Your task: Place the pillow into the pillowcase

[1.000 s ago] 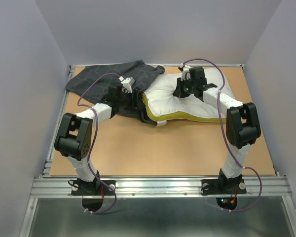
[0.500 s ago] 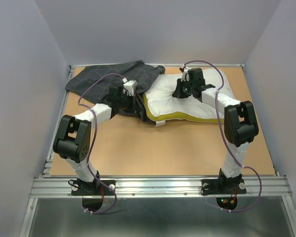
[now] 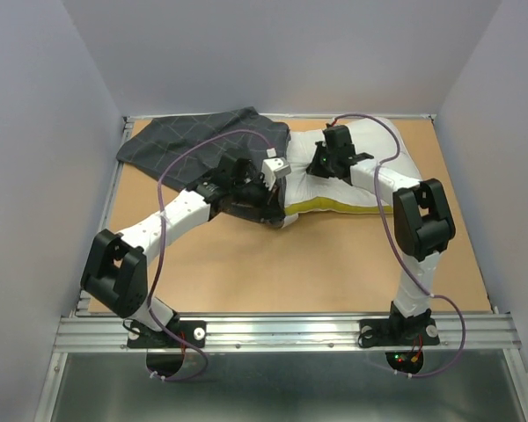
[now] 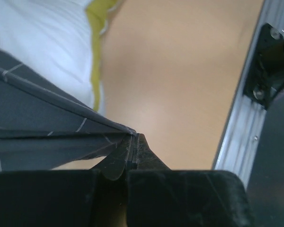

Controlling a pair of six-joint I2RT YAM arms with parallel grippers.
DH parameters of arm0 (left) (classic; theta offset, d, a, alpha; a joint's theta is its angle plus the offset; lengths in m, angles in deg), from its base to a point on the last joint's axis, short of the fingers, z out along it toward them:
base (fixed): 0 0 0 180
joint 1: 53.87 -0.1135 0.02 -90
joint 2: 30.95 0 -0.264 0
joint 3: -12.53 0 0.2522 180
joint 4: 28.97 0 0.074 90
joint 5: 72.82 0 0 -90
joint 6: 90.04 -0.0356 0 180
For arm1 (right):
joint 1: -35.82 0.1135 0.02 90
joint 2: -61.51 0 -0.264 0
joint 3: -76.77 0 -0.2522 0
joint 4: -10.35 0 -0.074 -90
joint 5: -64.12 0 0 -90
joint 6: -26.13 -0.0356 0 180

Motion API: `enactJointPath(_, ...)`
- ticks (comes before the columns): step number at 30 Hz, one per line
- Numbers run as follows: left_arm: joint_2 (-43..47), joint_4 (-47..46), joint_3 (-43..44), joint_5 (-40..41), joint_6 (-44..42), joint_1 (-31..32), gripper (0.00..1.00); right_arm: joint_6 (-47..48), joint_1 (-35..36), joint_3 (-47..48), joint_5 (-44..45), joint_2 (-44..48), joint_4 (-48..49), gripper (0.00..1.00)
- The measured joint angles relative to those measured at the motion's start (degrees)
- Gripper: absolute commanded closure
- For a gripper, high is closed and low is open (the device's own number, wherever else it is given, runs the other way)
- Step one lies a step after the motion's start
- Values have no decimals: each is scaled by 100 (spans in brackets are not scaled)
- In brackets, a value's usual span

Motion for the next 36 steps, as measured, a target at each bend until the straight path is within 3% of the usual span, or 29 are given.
enactJointPath(6,-741,319,1078,-417,66,225,100,-457,238,0,522,-107,20,100)
enactJointPath(11,-1027,284,1447,-483,197,227,100,-1001,267,-31,323,-107,50,99)
enactJointPath(19,-1099,282,782,-264,2,177,100,-1947,269,-83,-490,-83,83,99)
enactJointPath(24,-1040,501,42,42,-308,199,100,-2645,280,-743,-966,125,599,99)
enactJointPath(27,-1040,706,-44,310,-494,212,100,-2938,297,-1239,-1307,251,1202,76)
enactJointPath(28,-1038,750,-44,385,-540,195,100,-2973,297,-1355,-1451,282,1357,53)
enactJointPath(30,-1032,846,-35,455,-592,98,93,-2975,291,-1504,-1847,326,1572,35)
enactJointPath(31,-1027,933,-20,472,-627,61,85,-2833,269,-1517,-2065,352,1580,27)
enactJointPath(32,-1025,1032,9,470,-678,-39,69,-2702,238,-1515,-2227,400,1572,12)
enactJointPath(33,-1023,1141,50,444,-708,-114,59,-2378,164,-1515,-2465,474,1526,0)
enactJointPath(35,-942,1294,151,354,-870,-269,38,-1759,-28,-1513,-2852,841,1150,0)
enactJointPath(36,-833,1331,177,341,-922,-297,33,-1397,-166,-1513,-2990,1086,872,0)
